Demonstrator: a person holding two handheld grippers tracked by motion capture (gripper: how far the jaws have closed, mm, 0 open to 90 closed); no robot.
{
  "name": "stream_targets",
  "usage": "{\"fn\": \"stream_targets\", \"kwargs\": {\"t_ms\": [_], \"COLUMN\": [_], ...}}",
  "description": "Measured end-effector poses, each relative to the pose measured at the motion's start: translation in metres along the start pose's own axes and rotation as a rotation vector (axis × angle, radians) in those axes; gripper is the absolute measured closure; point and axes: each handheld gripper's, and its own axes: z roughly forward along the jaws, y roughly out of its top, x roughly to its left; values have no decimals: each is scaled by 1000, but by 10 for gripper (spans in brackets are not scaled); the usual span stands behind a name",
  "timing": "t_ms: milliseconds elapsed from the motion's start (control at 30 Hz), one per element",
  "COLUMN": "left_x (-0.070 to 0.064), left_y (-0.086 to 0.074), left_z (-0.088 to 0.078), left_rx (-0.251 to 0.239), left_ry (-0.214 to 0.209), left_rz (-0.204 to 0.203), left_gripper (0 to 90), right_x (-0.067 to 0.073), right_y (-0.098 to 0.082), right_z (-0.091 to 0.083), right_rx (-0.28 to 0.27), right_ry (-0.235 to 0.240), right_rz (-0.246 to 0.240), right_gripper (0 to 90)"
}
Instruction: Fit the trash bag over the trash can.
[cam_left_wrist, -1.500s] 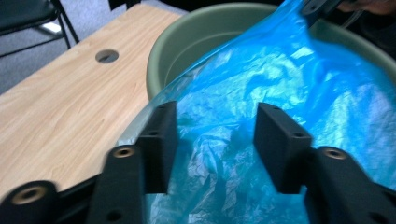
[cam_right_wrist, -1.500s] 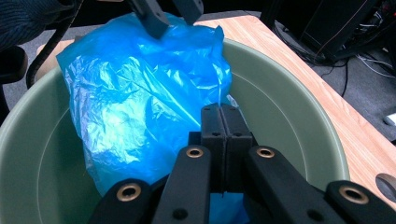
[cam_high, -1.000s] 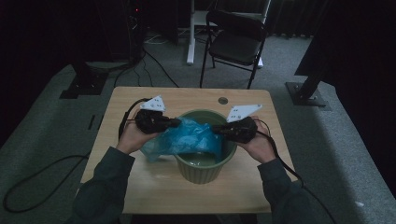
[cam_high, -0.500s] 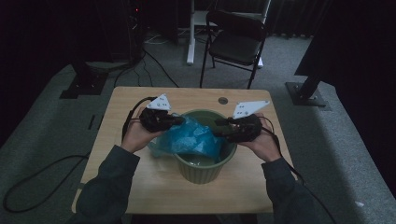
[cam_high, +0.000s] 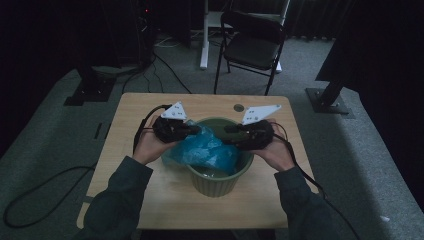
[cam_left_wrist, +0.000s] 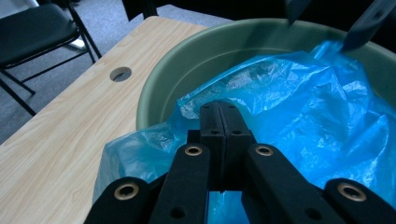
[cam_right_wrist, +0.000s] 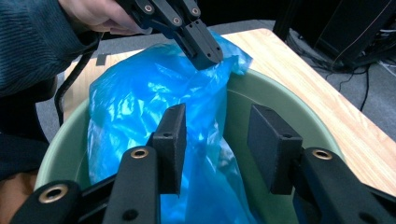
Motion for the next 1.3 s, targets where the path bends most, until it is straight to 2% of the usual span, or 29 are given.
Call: {"fn": "stream_targets", "kwargs": {"t_ms": [133,167,233,300,367,633,900,933,967,1067,1200,1300], "left_x": [-3,-3,-3,-4,-4,-4,-7,-8,-8,-6,-3,1], "left_y": [2,2,2,2,2,2,6,6,6,5,1,-4], "left_z": [1,1,1,2,3,5,8,8,7,4,-8,-22], "left_rx": [0,-2,-3,2,19,32,16,13,11,0,-35,-51], "left_ry": [-6,-6,-7,2,25,60,35,27,25,24,32,61], "left_rz": [9,9,9,14,20,18,20,19,20,14,-13,-32], "left_gripper": [900,900,900,900,900,900,900,900,900,889,810,781], "right_x": [0,-1,-1,-1,0,1,2,2,2,2,2,3], "right_y": [2,2,3,3,4,7,7,6,6,5,4,3], "right_z": [6,15,19,22,22,9,23,26,28,28,24,21], "right_rx": [16,37,46,48,44,9,41,55,71,92,111,128], "right_ry": [7,13,20,35,43,56,86,83,74,45,-1,-26], "right_rz": [6,12,19,23,17,26,35,31,23,5,-10,-25], "right_gripper": [569,569,569,574,574,565,553,617,729,850,877,878]}}
